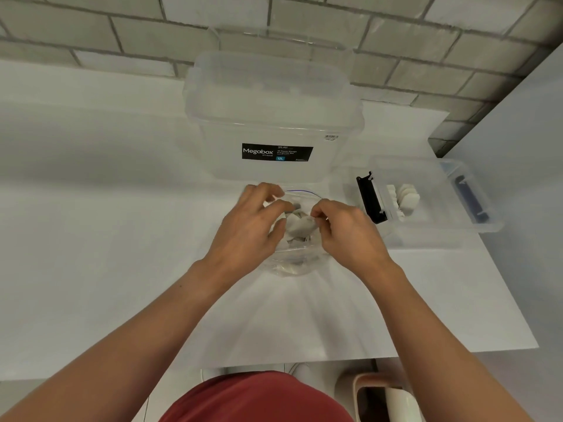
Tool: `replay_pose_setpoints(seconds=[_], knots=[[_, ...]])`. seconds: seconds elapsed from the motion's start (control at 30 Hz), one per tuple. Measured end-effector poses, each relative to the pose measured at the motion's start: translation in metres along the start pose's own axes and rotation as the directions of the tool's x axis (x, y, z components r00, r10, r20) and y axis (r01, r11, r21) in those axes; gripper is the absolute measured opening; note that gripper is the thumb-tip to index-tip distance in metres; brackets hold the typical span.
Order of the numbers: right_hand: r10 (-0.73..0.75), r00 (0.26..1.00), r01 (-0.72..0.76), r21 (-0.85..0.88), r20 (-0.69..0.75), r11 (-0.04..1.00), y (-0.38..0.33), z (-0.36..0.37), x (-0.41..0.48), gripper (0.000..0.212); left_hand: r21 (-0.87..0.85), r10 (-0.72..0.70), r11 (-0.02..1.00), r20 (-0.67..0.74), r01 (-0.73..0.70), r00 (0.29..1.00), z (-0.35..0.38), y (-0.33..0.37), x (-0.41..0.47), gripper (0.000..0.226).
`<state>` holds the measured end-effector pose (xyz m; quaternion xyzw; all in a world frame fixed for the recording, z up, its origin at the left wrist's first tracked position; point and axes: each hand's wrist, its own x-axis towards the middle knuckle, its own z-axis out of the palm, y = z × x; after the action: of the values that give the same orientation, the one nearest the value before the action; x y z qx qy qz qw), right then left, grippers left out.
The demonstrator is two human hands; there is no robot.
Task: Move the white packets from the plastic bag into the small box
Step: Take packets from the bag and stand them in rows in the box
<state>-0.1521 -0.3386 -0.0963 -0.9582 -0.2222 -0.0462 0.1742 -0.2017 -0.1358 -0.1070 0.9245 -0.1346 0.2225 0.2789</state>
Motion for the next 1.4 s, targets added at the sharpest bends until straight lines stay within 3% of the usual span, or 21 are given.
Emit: replay_pose_setpoints(seconds=[0.07,0.17,0.27,0.43,0.63,0.8,1.07,1.13,1.23,1.4], knots=[[-0.024,0.999,0.023,-0.027,-0.025,0.999,0.005,-0.001,-0.003,0.023,0.016,-0.013,1.000,0.171,0.010,0.985,0.006,0.001,0.008,0.028],[-0.038,0.999,0.037,-0.045,-0.019,0.998,0.010,-0.002,-0.008,0.024,0.149,-0.131,0.986,0.430,0.072,0.894,0.028,-0.003,0.024,0.046],[-0.048,0.998,0.047,-0.021,-0.033,0.999,0.012,-0.001,-0.012,0.025,0.257,-0.205,0.963,0.515,0.078,0.832,0.047,-0.006,0.039,0.045],[-0.057,0.998,0.057,0.001,-0.025,0.998,0.017,-0.002,-0.014,0.027,0.318,-0.262,0.943,0.538,0.096,0.801,0.064,-0.010,0.053,0.037],[-0.055,0.998,0.058,0.057,-0.039,0.997,0.020,-0.005,-0.016,0.024,0.253,-0.264,0.956,0.510,0.151,0.818,0.055,-0.010,0.052,0.012],[-0.102,0.993,0.105,0.059,-0.051,0.993,0.021,-0.008,-0.017,0.026,0.118,-0.249,0.968,0.455,0.220,0.855,0.042,-0.006,0.049,0.010],[-0.101,0.994,0.108,0.165,-0.049,0.980,0.022,-0.016,-0.015,0.021,-0.058,-0.377,0.907,0.334,0.418,0.864,0.008,0.004,0.037,0.025],[-0.099,0.995,0.102,0.206,-0.025,0.973,0.023,-0.016,-0.015,0.020,-0.152,-0.448,0.853,0.279,0.500,0.849,0.001,0.007,0.031,0.021],[-0.093,0.996,0.086,0.279,0.014,0.956,0.021,-0.016,-0.015,0.018,-0.409,-0.577,0.676,0.223,0.613,0.786,-0.006,0.012,0.024,0.014],[-0.015,0.999,-0.006,0.482,0.040,0.876,0.008,-0.017,-0.012,0.017,-0.659,-0.698,0.416,0.211,0.627,0.684,-0.009,0.025,0.019,0.007]])
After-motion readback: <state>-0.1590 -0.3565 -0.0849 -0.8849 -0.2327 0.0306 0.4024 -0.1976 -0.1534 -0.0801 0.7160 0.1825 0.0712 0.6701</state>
